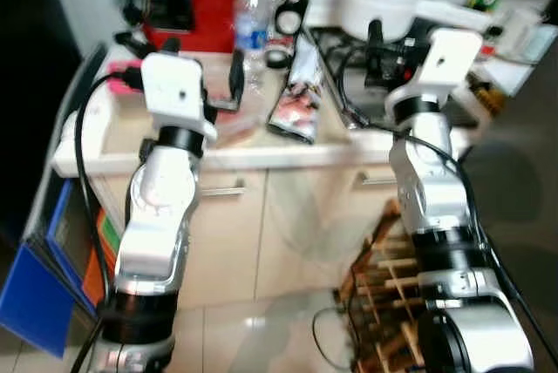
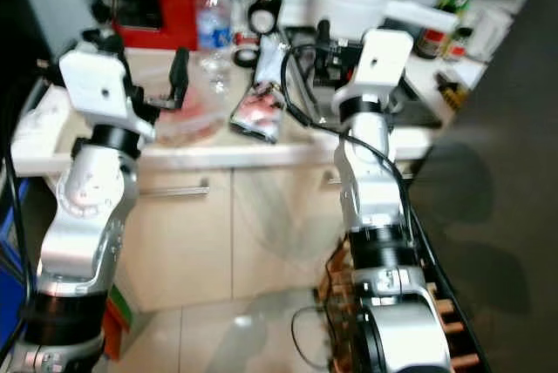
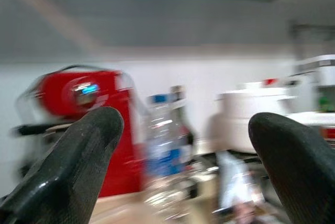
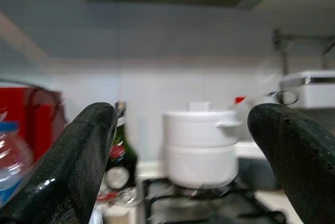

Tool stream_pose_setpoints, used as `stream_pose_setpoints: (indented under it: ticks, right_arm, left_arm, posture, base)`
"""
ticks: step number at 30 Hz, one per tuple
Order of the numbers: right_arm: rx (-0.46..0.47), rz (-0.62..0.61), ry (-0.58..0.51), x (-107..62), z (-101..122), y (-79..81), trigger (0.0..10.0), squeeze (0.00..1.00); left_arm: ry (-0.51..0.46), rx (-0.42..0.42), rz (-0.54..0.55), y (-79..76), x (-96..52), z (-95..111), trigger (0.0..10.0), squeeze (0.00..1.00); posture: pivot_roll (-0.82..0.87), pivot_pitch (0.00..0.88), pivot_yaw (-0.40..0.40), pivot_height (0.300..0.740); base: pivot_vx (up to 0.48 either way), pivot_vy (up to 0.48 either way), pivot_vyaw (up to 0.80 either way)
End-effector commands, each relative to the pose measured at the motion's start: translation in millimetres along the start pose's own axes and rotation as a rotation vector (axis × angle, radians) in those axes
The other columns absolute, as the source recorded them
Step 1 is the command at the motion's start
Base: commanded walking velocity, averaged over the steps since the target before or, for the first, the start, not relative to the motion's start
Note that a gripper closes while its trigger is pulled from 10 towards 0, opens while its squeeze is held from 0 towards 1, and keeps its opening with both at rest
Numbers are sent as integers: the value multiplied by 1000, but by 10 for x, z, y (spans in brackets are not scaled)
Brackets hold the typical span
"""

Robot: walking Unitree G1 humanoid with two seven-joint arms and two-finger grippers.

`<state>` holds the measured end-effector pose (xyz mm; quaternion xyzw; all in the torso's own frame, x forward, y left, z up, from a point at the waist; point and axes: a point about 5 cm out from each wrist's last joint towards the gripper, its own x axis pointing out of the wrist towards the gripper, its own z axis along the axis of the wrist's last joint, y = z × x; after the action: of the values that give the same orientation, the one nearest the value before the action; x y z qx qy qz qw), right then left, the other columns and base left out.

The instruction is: Restocking fridge

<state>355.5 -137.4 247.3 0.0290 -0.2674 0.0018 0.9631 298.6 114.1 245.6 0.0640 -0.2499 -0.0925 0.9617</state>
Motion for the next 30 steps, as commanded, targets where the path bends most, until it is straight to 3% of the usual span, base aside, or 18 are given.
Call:
stream_pose_setpoints:
  ticks: [1, 6, 10, 14, 21, 30]
  right_arm:
    - [-7, -1, -44, 71, 105, -1, 10000, 0]
    - [-10, 2, -44, 114, 99, -4, 10000, 0]
    - [2, 21, -45, 137, 111, 23, 10000, 0]
    - [46, 46, -22, 160, 106, 60, 10000, 0]
    - [162, 170, -68, 332, 363, 297, 10000, 0]
    - [157, 179, -95, 551, 541, 337, 10000, 0]
  left_arm:
    - [-39, 1, -20, -22, 47, 88, 10000, 0]
    - [-36, -33, 1, -1, 89, 94, 10000, 0]
    - [-49, -85, 23, 12, 78, 126, 10000, 0]
    - [-77, -81, 39, 8, 59, 154, 10000, 0]
    - [-64, -88, 102, 78, 22, 136, 10000, 0]
    - [-48, -87, 99, 64, -13, 123, 10000, 0]
  posture:
    - [94, 0, -49, 740]
    - [101, 0, -56, 740]
    - [106, 0, -61, 740]
    - [115, 0, -70, 740]
    - [131, 0, -84, 740]
    - [141, 0, -86, 740]
  base:
    - [465, 0, 0]
    - [465, 0, 0]
    - [315, 352, 0]
    - [0, 455, 0]
    - [0, 0, 0]
    - [0, 0, 0]
